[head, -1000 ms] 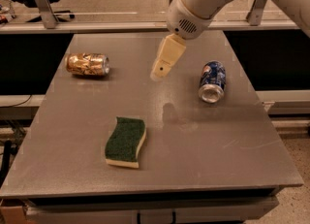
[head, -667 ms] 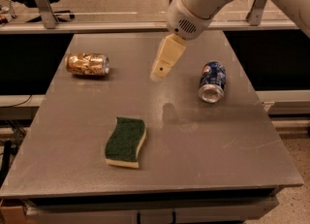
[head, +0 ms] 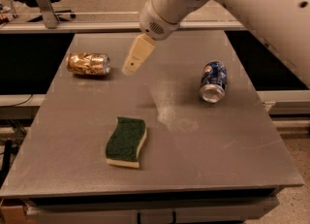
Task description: Place orange can upright
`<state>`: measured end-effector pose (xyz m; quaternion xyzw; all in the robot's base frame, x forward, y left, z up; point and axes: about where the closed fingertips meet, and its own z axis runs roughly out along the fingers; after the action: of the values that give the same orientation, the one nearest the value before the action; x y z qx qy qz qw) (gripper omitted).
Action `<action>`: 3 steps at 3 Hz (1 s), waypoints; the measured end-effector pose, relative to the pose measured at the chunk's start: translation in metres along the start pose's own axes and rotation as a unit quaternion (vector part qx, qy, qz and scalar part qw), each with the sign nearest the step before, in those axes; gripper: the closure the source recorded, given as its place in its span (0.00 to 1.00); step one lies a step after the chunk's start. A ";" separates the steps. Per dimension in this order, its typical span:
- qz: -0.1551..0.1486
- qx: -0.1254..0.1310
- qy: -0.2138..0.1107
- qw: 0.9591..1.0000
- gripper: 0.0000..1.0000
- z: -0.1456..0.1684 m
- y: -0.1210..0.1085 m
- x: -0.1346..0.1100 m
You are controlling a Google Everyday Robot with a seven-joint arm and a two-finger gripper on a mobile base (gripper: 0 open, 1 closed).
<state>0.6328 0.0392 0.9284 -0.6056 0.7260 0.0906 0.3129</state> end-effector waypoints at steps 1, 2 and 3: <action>0.005 -0.020 -0.023 1.000 0.00 0.047 -0.005 -0.030; 0.008 -0.044 -0.033 0.998 0.00 0.087 -0.002 -0.058; 0.007 -0.064 -0.040 0.997 0.00 0.113 0.004 -0.082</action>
Offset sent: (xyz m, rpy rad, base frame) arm 0.0509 0.1436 -0.0513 0.1039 0.1079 0.0854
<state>0.6741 0.1655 0.8843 -0.6152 0.7099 0.1629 0.3017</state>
